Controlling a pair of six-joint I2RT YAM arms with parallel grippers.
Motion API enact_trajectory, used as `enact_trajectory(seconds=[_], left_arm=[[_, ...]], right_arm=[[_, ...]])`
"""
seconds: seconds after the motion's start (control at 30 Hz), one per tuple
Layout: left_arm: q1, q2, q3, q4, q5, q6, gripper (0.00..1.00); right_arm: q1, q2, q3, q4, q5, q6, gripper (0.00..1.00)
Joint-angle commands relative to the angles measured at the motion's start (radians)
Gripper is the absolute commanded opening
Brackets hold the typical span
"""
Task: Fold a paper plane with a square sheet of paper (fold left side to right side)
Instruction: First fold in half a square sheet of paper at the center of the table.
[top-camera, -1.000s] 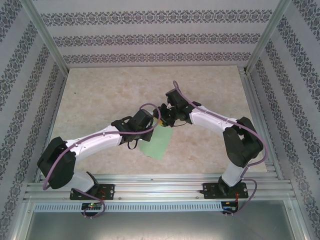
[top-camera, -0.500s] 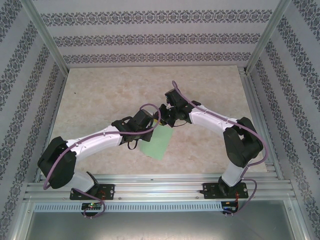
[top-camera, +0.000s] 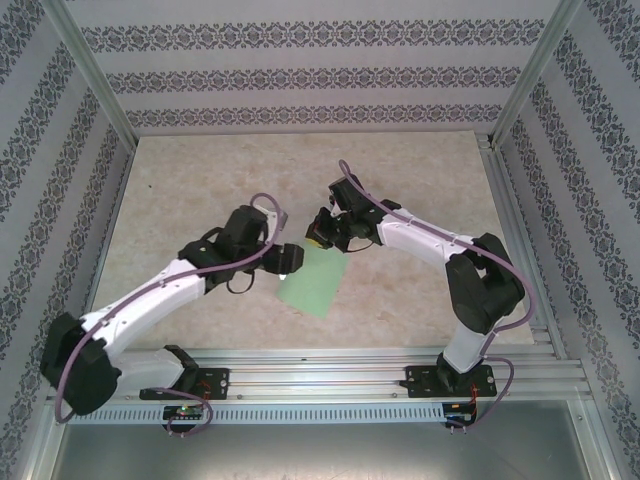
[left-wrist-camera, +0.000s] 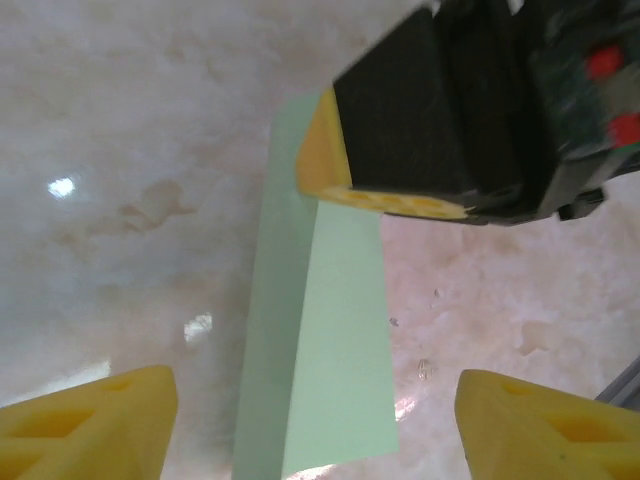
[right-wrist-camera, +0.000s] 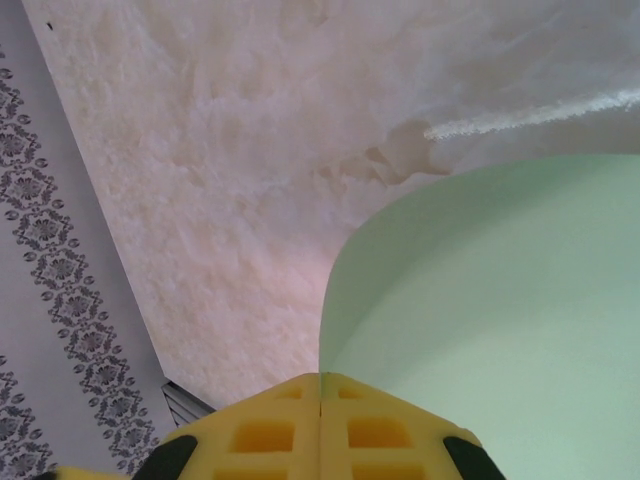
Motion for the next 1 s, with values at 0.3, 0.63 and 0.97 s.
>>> enact_trajectory(seconds=[0.3,0.63,0.97], left_arm=[[0.397,-0.086,-0.194,0.037,0.324,-0.142,0.86],[0.394,0.056,-0.246,0.133,0.358,-0.138,0.72],[0.293,0.26,-0.236,0.256,0.35,-0.172,0.74]], right_arm=[[0.054,0.105,0.12,0.026,-0.133,-0.234,0.0],[0.009,0.148,0.15,-0.084,-0.147,-0.413,0.0],[-0.078,0.195,0.156,-0.194,-0.135,-0.572,0.0]])
